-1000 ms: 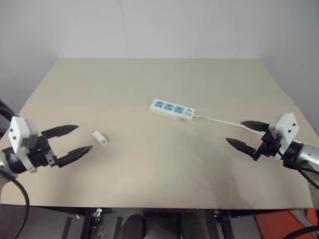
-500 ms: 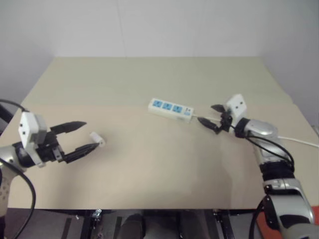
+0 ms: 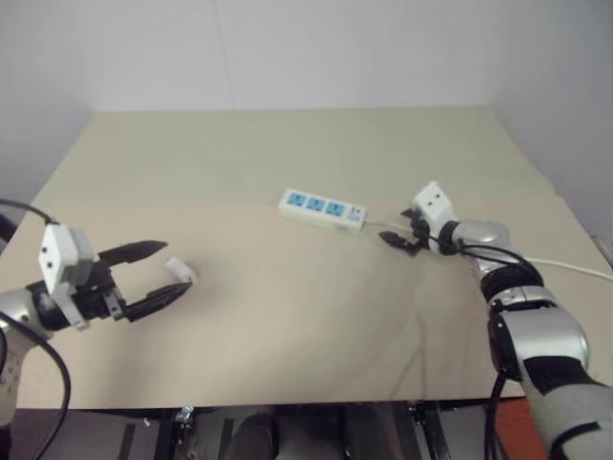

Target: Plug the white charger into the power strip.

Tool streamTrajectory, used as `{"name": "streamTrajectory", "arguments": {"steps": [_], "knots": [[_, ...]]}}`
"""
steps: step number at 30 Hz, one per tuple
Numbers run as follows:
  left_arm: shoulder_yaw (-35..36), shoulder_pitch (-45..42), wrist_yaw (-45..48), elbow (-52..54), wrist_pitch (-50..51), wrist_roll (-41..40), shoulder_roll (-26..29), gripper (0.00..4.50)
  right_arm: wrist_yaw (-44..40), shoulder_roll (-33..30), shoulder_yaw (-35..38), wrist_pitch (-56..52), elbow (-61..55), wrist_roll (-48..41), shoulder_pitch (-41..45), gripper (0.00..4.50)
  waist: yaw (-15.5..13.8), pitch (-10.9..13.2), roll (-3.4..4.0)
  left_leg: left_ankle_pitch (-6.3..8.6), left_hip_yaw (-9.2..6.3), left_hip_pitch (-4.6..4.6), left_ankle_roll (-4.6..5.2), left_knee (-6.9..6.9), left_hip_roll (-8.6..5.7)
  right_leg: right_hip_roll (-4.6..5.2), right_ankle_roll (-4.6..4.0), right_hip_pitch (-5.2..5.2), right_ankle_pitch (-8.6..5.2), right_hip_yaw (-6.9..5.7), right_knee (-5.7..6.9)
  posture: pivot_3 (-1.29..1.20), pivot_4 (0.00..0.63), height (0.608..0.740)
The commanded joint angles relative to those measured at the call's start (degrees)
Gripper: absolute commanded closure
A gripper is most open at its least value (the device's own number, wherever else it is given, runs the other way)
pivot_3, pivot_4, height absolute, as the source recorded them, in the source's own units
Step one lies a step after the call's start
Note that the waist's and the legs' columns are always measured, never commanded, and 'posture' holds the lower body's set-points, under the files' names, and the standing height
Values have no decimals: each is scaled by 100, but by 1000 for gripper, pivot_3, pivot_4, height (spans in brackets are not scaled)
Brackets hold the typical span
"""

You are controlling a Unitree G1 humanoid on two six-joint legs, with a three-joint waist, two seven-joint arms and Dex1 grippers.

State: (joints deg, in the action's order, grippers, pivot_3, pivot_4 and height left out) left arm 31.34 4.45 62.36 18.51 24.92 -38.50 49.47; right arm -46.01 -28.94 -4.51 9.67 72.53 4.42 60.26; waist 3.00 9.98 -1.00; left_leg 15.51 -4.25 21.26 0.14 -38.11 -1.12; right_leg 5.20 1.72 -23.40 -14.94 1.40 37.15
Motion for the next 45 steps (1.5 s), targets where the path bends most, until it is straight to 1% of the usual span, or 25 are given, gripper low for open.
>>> {"name": "streamTrajectory", "arguments": {"steps": [1, 2, 3, 5, 8, 11, 13, 14, 17, 21, 25, 29, 32, 34, 36, 39, 42, 45], "knots": [[258, 58, -51, 221, -84, -127, -4, 0, -189, 30, -26, -137, 140, 132, 119, 402, 1, 0, 0, -1, 0, -1, -2, 0, 0, 0, 0, 0, 0, 0, 0, 0, 150, 740], [280, 90, -60, 243, -82, -133, -9, 0, -266, 43, -37, -183, 167, 168, 129, 610, 1, 0, 0, -2, 0, -1, -4, 0, 0, 0, 0, 0, 0, 1, 1, 0, 150, 740], [296, 112, -69, 263, -78, -138, -12, 0, -321, 50, -42, -210, 185, 199, 134, 935, 3, -1, 0, -2, 0, -3, -4, 0, 0, 0, 1, 1, 0, 2, 1, 0, 150, 740], [333, 156, -82, 301, -72, -149, -14, 0, -353, 63, -42, -241, 206, 253, 134, 1670, 5, -1, 0, -2, 1, -5, -4, 0, 0, -1, 1, 1, 0, 4, 2, 0, 150, 740], [385, 203, -90, 334, -64, -158, -14, 0, -490, 85, -21, -221, 183, 264, 131, 2643, 8, -2, 0, -2, 1, -5, -4, 0, 0, 0, 1, 2, 1, 5, 2, 0, 150, 740], [389, 218, -102, 342, -64, -168, -5, 0, -612, 77, -20, -170, 152, 288, 115, 3743, 13, -3, -2, -2, 1, -7, -4, 0, 1, -2, 1, 2, 1, 7, 2, 0, 150, 740], [379, 213, -108, 340, -66, -176, 1, 0, -686, 67, -17, -133, 132, 303, 100, 4359, 18, -3, -2, -2, 1, -8, -5, 0, 1, -2, 1, 3, 1, 7, 3, 0, 150, 740], [367, 203, -112, 330, -71, -180, 6, 0, -709, 66, -10, -122, 125, 304, 93, 4467, 21, -3, -2, -2, 1, -8, -5, 0, 1, -2, 1, 3, 1, 8, 3, 0, 150, 740], [322, 159, -107, 287, -79, -192, 34, 0, -874, 57, -20, -35, 68, 319, 50, 4467, 37, -3, -2, -1, 1, -8, -6, 0, 1, -2, 1, 3, 1, 8, 3, 0, 150, 740], [290, 104, -75, 243, -64, -206, 80, 0, -1303, 22, -4, 269, -198, 242, -135, 4467, 56, -3, -2, 0, 1, -8, -7, 1, 2, -3, 2, 2, 1, 8, 2, 0, 150, 740], [238, 30, -18, 163, -43, -194, 136, 0, -2135, -110, 52, 545, -1110, -88, -743, 4467, 67, -5, -5, 1, 1, -8, -9, 1, 5, -5, 2, 3, 1, 7, 2, 0, 150, 740], [119, -97, 30, 79, -26, -186, 178, 0, -2784, -423, 142, 73, -3105, -708, -1927, 4467, 44, -6, -5, 3, 0, -8, -11, 1, 6, -4, 4, 4, 2, 7, 1, 0, 150, 740], [78, -145, 68, 38, -20, -183, 195, 0, -3008, -771, 216, -488, -4495, -1126, -2753, 4467, -26, -6, -5, 7, -1, -8, -10, 1, 7, -3, 4, 4, 2, 8, 2, 0, 150, 740], [52, -169, 100, 8, -14, -176, 210, 0, -3159, -1041, 271, -705, -5166, -1346, -3228, 4467, -61, -6, -5, 8, 0, -8, -10, 1, 7, -3, 4, 3, 2, 8, 0, 0, 150, 740], [19, -206, 135, -34, -16, -172, 226, 0, -3358, -1310, 281, -742, -5556, -1486, -3570, 4467, -78, -6, -4, 8, 0, -8, -9, 1, 5, -2, 4, 4, 2, 9, 0, 0, 150, 740], [-87, -319, 172, -125, -32, -147, 254, 0, -3125, -1409, 265, -705, -5563, -1401, -3687, 4467, -64, -6, -5, 8, 2, -11, -9, 1, 4, -2, 5, 6, 2, 10, 0, 0, 150, 740], [-219, -455, 193, -191, -50, -134, 264, 0, -2521, -1216, 232, -665, -5341, -1170, -3521, 4467, -44, -6, -5, 8, 7, -20, -9, 1, 0, -5, 8, 9, 6, 13, 7, 0, 150, 740], [-255, -514, 218, -224, -53, -125, 272, 0, -2244, -1063, 236, -794, -5373, -1200, -3467, 4467, -44, -6, -5, 7, 9, -22, -10, 1, 0, -9, 6, 9, 9, 15, 10, 0, 150, 740]]}}
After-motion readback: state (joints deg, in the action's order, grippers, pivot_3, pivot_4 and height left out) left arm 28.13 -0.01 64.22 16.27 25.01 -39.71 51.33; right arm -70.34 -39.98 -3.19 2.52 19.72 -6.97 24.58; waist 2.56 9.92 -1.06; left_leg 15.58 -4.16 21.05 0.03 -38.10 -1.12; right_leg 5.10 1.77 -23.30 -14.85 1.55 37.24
